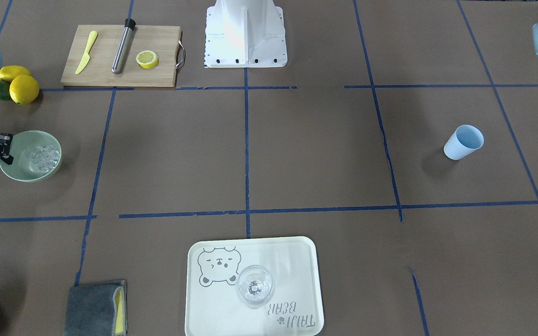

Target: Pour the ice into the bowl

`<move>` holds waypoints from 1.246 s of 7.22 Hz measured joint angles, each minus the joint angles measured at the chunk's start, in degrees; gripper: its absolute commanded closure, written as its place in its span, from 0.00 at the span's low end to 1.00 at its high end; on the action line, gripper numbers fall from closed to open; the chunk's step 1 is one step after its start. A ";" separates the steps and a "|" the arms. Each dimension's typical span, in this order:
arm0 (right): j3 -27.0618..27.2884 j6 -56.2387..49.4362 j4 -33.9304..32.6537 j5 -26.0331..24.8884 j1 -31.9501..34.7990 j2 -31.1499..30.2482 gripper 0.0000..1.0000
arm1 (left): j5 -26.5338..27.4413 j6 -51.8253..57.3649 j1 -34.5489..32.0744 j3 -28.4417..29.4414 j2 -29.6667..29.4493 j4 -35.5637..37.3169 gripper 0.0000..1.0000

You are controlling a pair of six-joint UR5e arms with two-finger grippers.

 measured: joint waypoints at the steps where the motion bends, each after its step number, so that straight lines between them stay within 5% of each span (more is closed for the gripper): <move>1: -0.78 0.15 0.12 0.05 0.38 0.01 0.00 | -1.18 0.00 -0.26 0.22 0.09 0.06 0.00; 5: -0.52 -1.89 -4.44 3.02 5.88 1.73 0.00 | -7.51 3.15 -4.84 2.71 -0.10 4.13 0.00; 9: -0.22 -24.26 -19.86 9.63 18.20 4.68 0.00 | -16.59 11.41 -9.91 6.20 0.76 10.77 0.00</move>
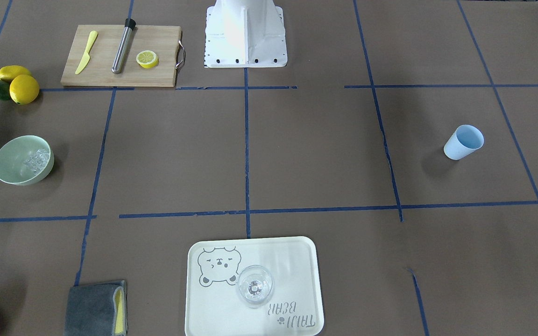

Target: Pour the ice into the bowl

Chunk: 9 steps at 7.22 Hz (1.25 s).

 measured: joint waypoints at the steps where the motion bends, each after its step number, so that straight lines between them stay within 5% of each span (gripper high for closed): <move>1: -0.43 -6.07 -3.30 1.22 2.97 0.00 0.00 | -0.47 0.76 -0.23 1.05 0.18 -0.02 0.00; 5: -2.49 -25.68 -16.11 3.98 14.33 -0.88 0.00 | -0.86 2.47 -0.62 3.37 0.45 -0.20 0.00; 9: -3.66 -28.93 -17.42 3.30 18.45 -3.13 0.00 | -2.18 2.66 -1.88 3.47 1.73 0.05 0.00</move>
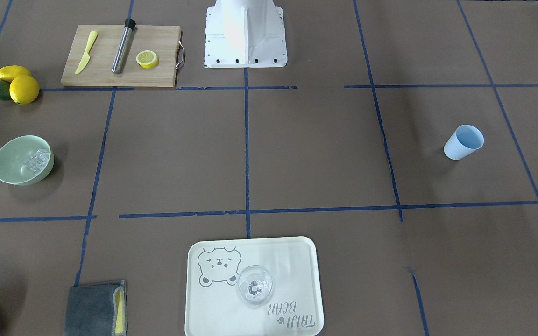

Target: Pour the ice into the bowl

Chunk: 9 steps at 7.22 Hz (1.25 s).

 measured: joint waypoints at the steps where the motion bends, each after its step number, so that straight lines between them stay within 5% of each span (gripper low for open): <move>1: -0.23 0.11 0.04 -0.04 0.04 0.44 0.00 | 0.00 -0.06 -0.05 0.02 0.05 0.07 0.00; 9: -0.52 1.30 -0.01 1.71 0.08 1.35 0.00 | 0.51 -0.27 -3.87 -0.67 0.00 0.27 0.00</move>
